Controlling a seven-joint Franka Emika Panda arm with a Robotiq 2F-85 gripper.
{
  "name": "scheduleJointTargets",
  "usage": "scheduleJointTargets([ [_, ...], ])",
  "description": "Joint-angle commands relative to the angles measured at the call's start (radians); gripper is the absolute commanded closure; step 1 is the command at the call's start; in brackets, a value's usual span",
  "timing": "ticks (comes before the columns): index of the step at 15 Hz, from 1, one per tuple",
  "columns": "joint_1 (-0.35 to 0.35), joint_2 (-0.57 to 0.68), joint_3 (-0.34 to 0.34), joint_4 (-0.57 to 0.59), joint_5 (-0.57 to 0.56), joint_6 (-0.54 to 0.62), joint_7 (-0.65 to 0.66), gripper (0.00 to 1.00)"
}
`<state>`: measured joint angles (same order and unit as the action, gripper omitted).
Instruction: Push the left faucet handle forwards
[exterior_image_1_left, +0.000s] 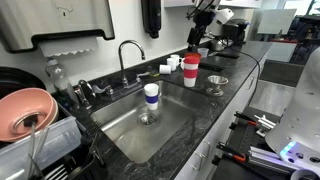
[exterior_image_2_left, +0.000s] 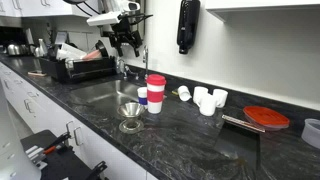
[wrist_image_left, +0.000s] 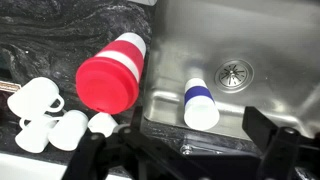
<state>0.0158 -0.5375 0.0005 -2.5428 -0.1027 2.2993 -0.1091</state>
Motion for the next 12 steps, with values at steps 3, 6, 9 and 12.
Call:
scheduleJointTargets([
  [3, 0.015, 0.008, 0.011, 0.006, -0.007, 0.006, -0.011, 0.0],
  [6, 0.06, 0.026, 0.064, 0.012, -0.037, 0.018, -0.029, 0.0],
  [9, 0.094, 0.063, 0.131, 0.026, -0.097, 0.048, -0.021, 0.0],
  [12, 0.12, 0.058, 0.149, 0.012, -0.1, 0.061, 0.003, 0.0],
])
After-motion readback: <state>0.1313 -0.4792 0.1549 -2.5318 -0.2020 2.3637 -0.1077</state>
